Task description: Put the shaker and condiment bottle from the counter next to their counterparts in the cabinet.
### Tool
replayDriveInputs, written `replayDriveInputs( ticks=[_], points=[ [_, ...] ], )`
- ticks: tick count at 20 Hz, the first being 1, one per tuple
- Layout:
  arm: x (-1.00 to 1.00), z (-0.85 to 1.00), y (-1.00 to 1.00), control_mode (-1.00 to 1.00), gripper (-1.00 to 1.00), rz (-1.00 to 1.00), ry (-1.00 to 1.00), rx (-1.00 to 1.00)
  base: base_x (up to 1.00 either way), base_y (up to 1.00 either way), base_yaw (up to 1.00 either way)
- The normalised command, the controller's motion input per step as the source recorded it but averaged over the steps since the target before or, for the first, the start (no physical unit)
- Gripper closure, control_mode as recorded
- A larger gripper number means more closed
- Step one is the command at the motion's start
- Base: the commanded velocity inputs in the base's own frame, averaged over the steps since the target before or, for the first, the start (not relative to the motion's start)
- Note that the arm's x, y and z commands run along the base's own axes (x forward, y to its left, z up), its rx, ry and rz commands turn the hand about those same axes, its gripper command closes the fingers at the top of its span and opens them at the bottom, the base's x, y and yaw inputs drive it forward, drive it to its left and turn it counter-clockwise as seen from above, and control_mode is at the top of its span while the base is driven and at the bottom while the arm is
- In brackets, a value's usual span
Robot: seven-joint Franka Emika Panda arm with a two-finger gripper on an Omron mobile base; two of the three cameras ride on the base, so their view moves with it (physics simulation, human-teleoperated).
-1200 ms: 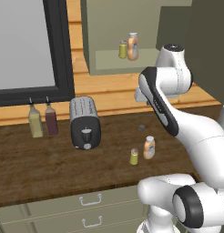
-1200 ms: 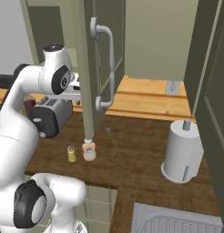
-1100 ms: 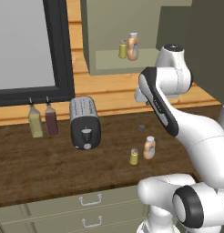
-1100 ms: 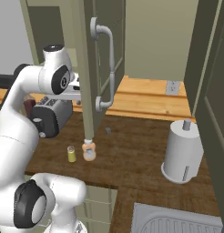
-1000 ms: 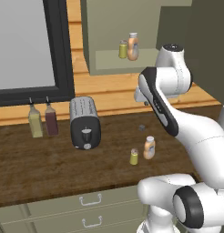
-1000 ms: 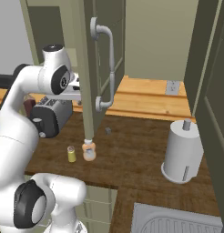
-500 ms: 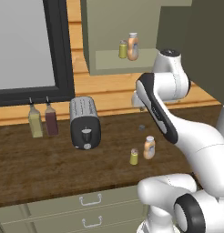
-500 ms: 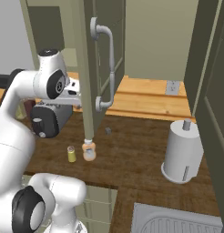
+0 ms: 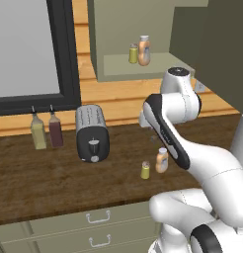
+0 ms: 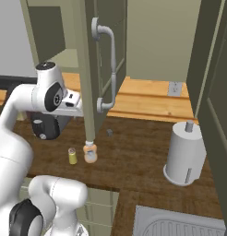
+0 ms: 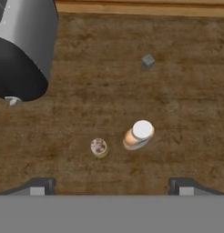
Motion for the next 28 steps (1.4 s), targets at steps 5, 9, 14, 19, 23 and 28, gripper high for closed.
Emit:
replayDriveInputs(
  ticks=[5,9,14,19,23,28],
  points=[
    [-0.09,-0.40,0.08,-1.00,-1.00,-0.01,0.00,0.00,0.00,0.00,0.00],
    [-0.05,-0.34,0.15,-1.00,-1.00,-0.02,0.00,0.00,0.00,0.00,0.00],
    [-0.04,-0.31,0.15,-1.00,-1.00,-0.01,0.00,0.00,0.00,0.00,0.00],
    [-0.01,-0.23,0.10,-1.00,-1.00,-0.01,0.00,0.00,0.00,0.00,0.00],
    [0.00,-0.20,0.02,-1.00,-1.00,-0.01,0.00,0.00,0.00,0.00,0.00],
    [0.00,-0.20,0.00,-1.00,-1.00,0.00,0.00,0.00,0.00,0.00,0.00]
  ],
)
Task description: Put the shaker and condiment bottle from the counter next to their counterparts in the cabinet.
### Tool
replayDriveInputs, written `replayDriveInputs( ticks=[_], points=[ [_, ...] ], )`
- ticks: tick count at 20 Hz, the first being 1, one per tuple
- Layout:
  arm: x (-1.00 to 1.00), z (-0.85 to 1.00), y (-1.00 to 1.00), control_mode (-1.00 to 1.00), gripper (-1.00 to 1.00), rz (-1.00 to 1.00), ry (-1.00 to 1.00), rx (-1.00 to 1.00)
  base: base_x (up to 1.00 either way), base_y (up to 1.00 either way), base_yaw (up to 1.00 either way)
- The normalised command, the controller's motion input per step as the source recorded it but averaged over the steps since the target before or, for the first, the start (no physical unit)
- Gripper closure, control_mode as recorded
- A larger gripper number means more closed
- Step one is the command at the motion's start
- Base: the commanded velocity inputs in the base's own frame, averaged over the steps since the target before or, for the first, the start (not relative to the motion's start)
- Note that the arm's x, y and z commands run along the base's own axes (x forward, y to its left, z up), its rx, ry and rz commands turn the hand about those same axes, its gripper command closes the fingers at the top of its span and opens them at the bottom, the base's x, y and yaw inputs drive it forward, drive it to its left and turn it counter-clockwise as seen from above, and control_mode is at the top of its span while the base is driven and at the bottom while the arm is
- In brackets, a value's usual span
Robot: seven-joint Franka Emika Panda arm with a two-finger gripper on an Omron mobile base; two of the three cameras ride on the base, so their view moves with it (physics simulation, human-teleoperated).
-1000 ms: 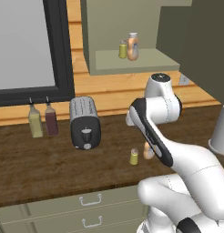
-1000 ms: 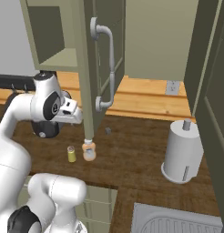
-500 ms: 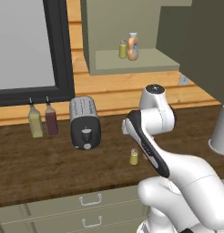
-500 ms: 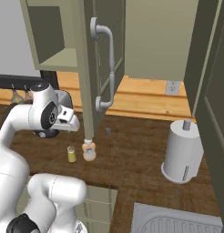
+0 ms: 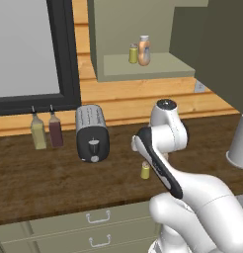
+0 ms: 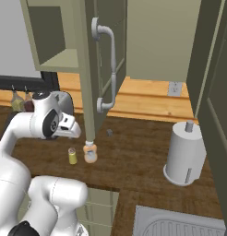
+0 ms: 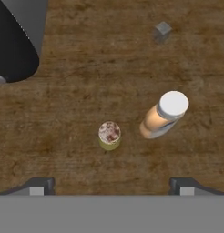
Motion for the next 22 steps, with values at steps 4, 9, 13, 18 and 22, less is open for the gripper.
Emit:
replayDriveInputs(
  ticks=[4,9,13,18,22],
  points=[
    [0.00,-0.24,0.00,-1.00,-1.00,0.00,0.00,0.00,0.00,0.00,0.00],
    [0.00,-0.21,0.00,-1.00,-1.00,0.00,0.00,0.00,0.00,0.00,0.00],
    [0.00,-0.20,0.00,-1.00,-1.00,0.00,0.00,0.00,0.00,0.00,0.00],
    [0.00,-0.21,0.04,-1.00,-1.00,0.00,0.00,0.00,0.00,0.00,0.00],
    [0.00,-0.21,0.01,-1.00,-1.00,0.00,0.00,0.00,0.00,0.00,0.00]
  ],
)
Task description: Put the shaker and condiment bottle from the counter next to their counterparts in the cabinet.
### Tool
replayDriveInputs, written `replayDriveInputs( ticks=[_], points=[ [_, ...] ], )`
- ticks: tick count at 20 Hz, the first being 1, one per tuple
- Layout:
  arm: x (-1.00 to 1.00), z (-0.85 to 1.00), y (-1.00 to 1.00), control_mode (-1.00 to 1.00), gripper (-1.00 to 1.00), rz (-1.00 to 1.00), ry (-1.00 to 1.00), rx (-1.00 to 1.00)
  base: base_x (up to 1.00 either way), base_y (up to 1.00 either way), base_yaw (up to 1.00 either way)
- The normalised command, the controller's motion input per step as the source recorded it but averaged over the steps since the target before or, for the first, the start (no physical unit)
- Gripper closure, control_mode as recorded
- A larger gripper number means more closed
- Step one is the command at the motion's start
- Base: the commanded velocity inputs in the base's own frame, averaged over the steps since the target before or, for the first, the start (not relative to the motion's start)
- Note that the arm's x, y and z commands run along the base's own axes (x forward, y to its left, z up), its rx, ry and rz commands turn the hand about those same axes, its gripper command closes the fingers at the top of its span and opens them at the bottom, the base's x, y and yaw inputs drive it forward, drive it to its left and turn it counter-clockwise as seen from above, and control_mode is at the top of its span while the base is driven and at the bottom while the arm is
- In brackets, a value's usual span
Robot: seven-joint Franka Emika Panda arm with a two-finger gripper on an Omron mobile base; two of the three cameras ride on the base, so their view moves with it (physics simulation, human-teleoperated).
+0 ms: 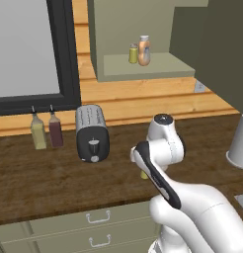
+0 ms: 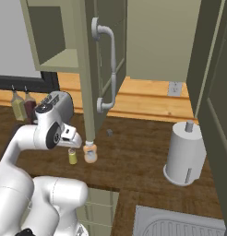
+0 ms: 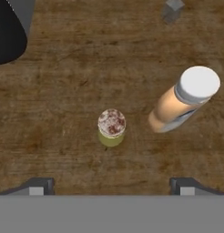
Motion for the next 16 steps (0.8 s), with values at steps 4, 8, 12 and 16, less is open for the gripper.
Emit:
replayDriveInputs(
  ticks=[4,8,12,16],
  points=[
    [0.01,-0.21,0.03,-1.00,-1.00,0.00,0.00,0.00,0.00,0.00,0.00],
    [0.11,-0.18,0.01,-1.00,-1.00,0.00,0.00,0.00,0.00,0.00,0.00],
    [0.15,-0.15,0.00,-1.00,-1.00,0.00,0.00,0.00,0.00,0.00,0.00],
    [0.18,-0.13,0.01,-1.00,-1.00,0.00,0.00,0.00,0.00,0.00,0.00]
  ],
)
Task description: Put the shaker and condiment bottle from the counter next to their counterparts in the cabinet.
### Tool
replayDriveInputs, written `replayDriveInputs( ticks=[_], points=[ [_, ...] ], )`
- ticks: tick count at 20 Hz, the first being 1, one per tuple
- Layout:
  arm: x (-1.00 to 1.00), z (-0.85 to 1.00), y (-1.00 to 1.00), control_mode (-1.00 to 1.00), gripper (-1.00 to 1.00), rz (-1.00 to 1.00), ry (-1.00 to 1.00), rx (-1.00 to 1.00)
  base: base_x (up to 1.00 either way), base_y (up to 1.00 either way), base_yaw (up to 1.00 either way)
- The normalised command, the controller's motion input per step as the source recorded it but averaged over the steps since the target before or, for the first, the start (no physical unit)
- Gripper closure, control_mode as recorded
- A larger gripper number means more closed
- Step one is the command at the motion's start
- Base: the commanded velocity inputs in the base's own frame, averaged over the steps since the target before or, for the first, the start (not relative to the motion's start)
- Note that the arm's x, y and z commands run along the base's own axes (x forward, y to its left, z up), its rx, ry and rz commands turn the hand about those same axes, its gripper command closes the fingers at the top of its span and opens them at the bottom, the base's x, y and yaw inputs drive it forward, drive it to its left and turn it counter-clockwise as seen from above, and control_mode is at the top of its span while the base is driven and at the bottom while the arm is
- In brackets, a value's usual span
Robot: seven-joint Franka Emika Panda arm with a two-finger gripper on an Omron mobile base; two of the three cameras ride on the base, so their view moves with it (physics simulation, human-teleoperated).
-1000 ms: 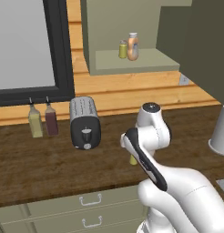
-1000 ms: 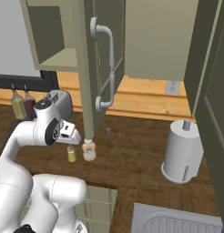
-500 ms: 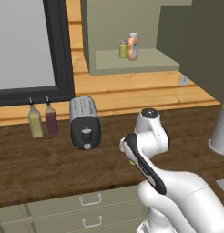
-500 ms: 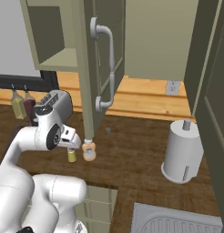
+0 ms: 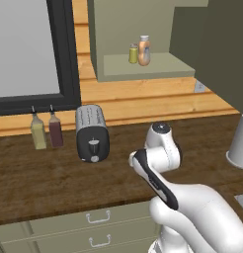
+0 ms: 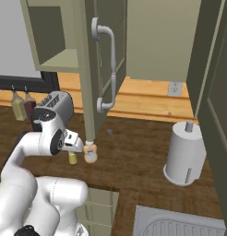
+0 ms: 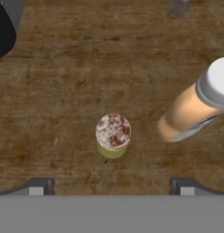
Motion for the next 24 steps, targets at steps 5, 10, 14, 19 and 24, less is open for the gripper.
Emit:
replayDriveInputs(
  ticks=[5,10,14,19,24],
  points=[
    [0.17,-0.11,0.02,-1.00,-1.00,0.00,0.00,0.00,0.00,0.00,0.00],
    [0.14,-0.11,0.02,-1.00,-1.00,0.00,0.00,0.00,0.00,0.00,0.00],
    [0.13,-0.14,0.01,-1.00,-1.00,0.00,0.00,0.00,0.00,0.00,0.00],
    [0.10,-0.15,0.00,-1.00,-1.00,0.00,0.00,0.00,0.00,0.00,0.00],
    [0.02,-0.16,0.00,-1.00,-1.00,0.00,0.00,0.00,0.00,0.00,0.00]
  ],
)
